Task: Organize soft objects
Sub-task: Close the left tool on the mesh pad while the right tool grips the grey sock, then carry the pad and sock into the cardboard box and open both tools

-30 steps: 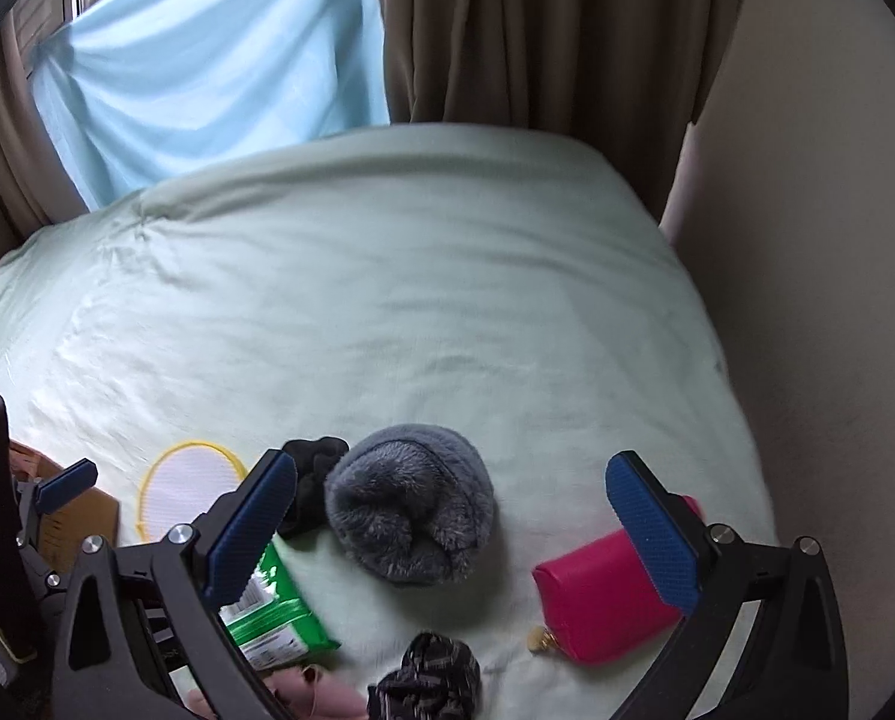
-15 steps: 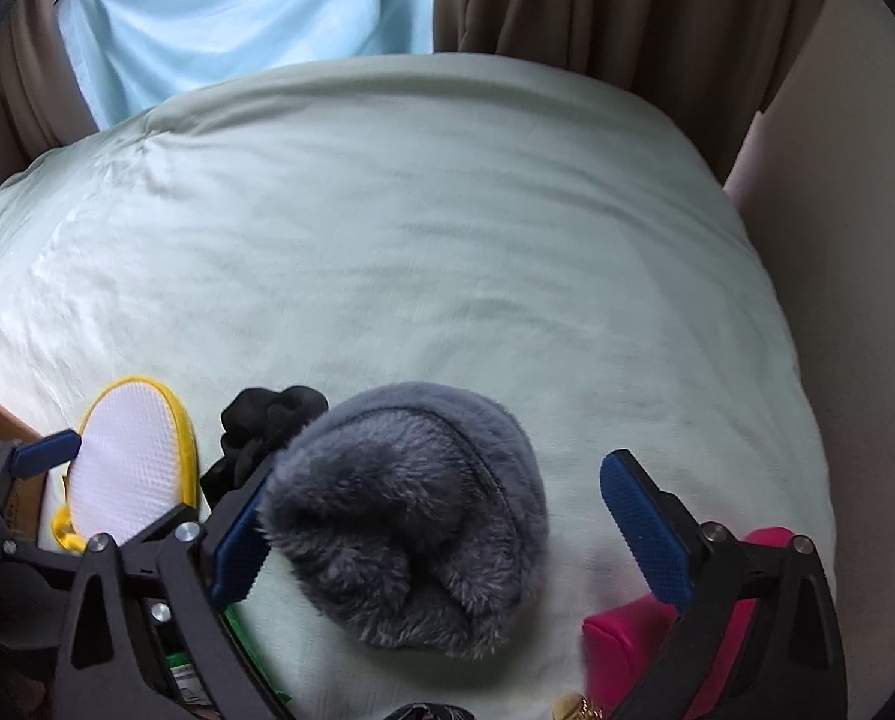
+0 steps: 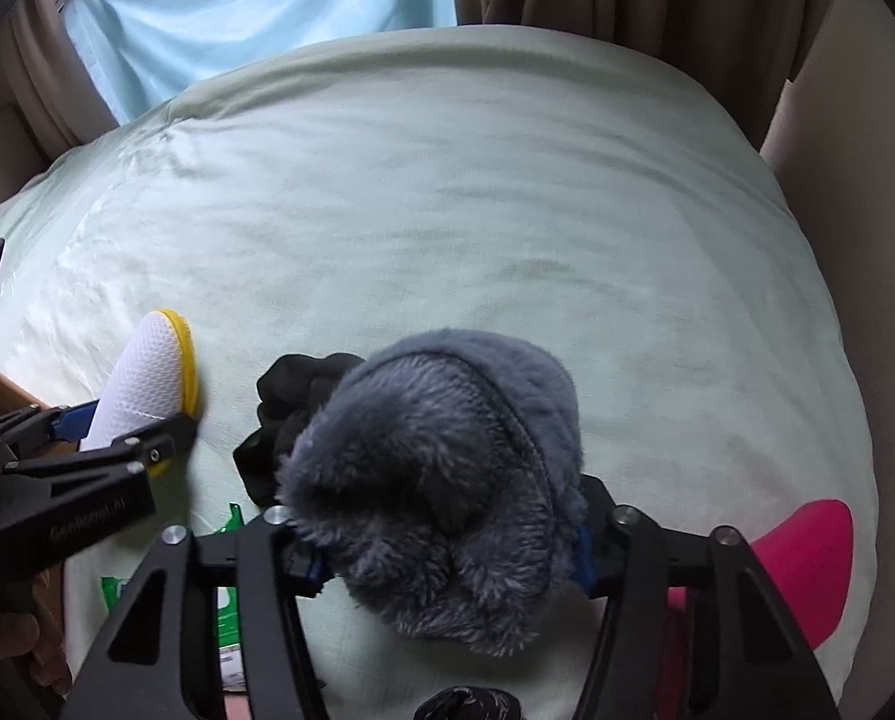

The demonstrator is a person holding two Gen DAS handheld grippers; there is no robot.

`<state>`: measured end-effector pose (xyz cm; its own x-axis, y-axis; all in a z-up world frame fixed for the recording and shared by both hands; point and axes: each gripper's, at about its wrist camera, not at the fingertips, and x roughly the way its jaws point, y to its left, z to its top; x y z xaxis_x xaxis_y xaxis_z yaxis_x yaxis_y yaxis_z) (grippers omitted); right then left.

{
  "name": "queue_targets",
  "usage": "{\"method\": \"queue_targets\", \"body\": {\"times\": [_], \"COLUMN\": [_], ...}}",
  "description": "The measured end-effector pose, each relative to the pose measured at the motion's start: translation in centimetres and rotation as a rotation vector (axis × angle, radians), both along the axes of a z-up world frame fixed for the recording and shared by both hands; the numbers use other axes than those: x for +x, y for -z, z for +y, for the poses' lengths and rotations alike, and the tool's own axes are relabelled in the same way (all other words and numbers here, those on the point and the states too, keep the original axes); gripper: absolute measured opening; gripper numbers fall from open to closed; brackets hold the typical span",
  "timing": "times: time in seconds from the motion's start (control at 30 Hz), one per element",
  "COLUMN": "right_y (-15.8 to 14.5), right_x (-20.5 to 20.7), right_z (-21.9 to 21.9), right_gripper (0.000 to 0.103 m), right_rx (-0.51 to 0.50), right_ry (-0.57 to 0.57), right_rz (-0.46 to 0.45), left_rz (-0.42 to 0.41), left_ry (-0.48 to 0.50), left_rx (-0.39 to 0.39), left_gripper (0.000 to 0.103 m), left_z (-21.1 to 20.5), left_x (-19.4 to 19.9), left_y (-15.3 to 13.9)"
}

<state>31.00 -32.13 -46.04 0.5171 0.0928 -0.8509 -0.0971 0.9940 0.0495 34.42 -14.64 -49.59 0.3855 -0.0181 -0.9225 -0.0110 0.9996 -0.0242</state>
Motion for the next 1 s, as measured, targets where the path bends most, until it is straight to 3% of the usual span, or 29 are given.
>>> {"method": "queue_targets", "body": {"times": [0.17, 0.33, 0.47, 0.67, 0.87, 1.0], "right_y": [-1.4, -4.5, -8.6, -16.2, -24.4, -28.2], "right_x": [-1.0, -2.2, -3.7, -6.9, -10.3, -11.9], "right_z": [-0.3, -0.2, -0.6, -0.3, 2.7, 6.2], "right_gripper": [0.052, 0.052, 0.052, 0.052, 0.052, 0.052], "right_rx": [0.006, -0.007, -0.008, -0.014, -0.017, -0.015], "right_ry": [0.026, 0.033, 0.055, 0.081, 0.072, 0.033], "right_rz": [-0.015, -0.046, -0.086, -0.152, -0.194, -0.223], "left_rz": [-0.020, -0.075, -0.126, -0.207, -0.281, -0.304], "left_ry": [-0.009, -0.007, 0.011, 0.020, -0.019, -0.064], "left_rx": [-0.021, -0.037, -0.050, -0.053, -0.024, -0.022], "left_gripper": [0.045, 0.045, 0.045, 0.045, 0.045, 0.045], "left_z": [0.6, 0.4, -0.4, 0.3, 4.8, 8.8], "left_x": [-0.7, -2.2, -3.9, -6.9, -10.3, -12.4], "left_y": [-2.0, -6.2, -10.8, -19.9, -27.9, -30.9]}}
